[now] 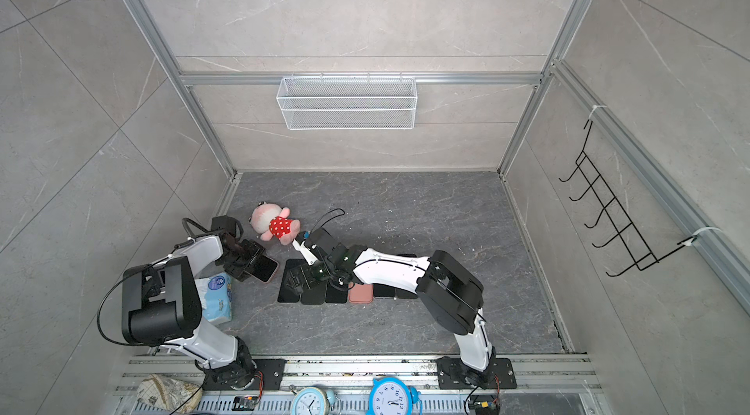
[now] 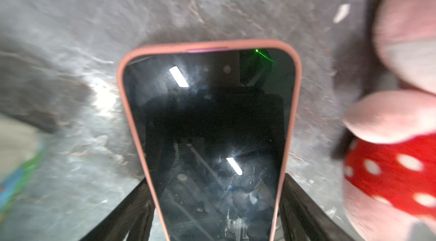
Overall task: Take the phone out of the phone case
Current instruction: Pick up the phone from the middle-left of the table.
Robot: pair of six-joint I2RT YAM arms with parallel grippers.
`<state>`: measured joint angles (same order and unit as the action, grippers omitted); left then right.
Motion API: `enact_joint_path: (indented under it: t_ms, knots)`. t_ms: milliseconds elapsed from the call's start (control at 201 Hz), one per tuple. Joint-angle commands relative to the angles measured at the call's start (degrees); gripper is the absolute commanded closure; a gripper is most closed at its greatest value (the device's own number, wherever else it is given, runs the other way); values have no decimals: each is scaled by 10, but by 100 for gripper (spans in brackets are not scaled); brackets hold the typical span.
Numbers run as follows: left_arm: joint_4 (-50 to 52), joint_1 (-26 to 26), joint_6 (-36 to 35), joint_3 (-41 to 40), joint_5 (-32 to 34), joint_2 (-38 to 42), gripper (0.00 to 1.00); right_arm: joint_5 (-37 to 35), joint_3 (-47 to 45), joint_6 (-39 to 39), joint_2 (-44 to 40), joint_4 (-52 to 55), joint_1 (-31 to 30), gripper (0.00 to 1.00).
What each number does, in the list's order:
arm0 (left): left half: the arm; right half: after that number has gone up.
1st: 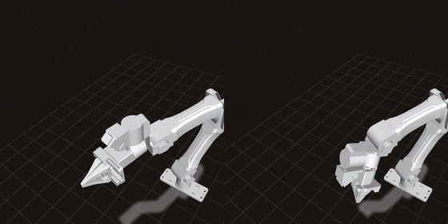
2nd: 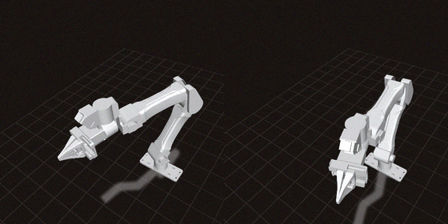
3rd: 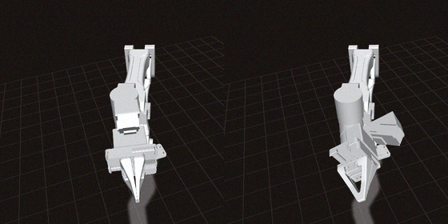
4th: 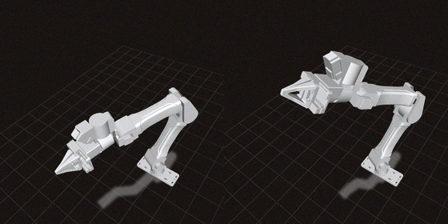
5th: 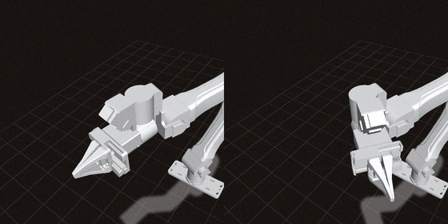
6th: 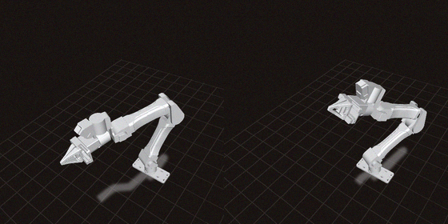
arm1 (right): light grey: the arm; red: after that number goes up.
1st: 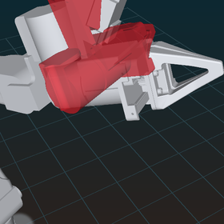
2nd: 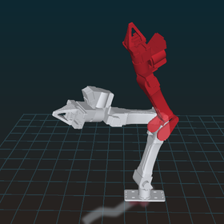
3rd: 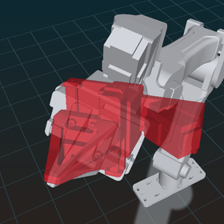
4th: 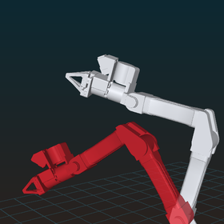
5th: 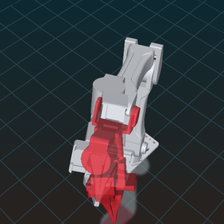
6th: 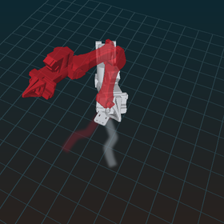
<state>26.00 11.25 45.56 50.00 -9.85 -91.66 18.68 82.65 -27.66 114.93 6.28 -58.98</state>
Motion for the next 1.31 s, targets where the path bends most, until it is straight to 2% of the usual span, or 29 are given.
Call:
enact_joint_path:
  t_ms: [0,224,463,678,996,1305]
  knots:
    - [-41,-3,-9,-32,-93,-7,46,37,45,-25,44,-31,-5,2]
    - [-63,0,-15,-51,-141,21,52,50,138,-34,126,-18,-4,9]
    - [-76,4,-19,-69,-174,47,56,26,179,-42,168,-7,-3,14]
    - [-76,10,-24,-79,-188,69,57,-11,184,-47,184,0,0,18]
    - [-75,17,-31,-88,-208,94,59,-21,188,-55,195,-12,6,22]
    - [-88,19,-31,-99,-236,107,60,5,215,-61,213,-27,7,38]
